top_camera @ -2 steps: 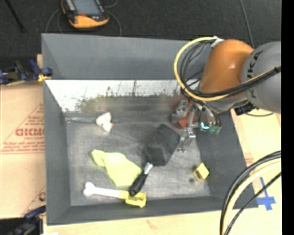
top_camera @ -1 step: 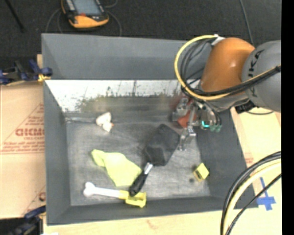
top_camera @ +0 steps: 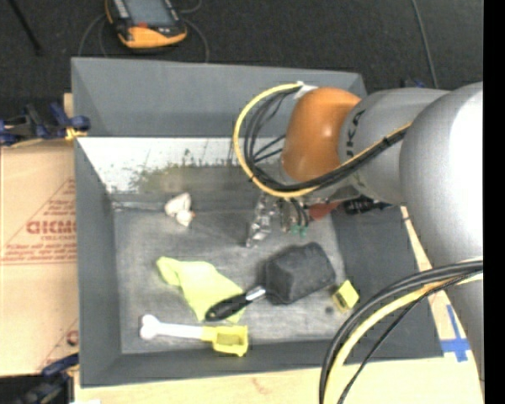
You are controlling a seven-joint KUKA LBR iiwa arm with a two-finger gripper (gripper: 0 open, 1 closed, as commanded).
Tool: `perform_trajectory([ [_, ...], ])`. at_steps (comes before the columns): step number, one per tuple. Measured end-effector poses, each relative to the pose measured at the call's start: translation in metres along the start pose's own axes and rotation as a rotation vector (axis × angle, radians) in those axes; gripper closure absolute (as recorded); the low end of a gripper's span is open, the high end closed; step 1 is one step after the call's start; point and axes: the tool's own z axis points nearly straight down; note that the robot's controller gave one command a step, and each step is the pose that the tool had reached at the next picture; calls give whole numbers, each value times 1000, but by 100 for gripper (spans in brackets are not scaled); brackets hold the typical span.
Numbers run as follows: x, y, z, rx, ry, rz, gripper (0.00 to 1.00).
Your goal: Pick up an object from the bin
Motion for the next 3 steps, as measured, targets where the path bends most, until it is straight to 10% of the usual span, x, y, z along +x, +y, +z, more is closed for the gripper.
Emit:
perform_trajectory([
  [3, -16, -18, -57, 4, 11, 24, 100],
])
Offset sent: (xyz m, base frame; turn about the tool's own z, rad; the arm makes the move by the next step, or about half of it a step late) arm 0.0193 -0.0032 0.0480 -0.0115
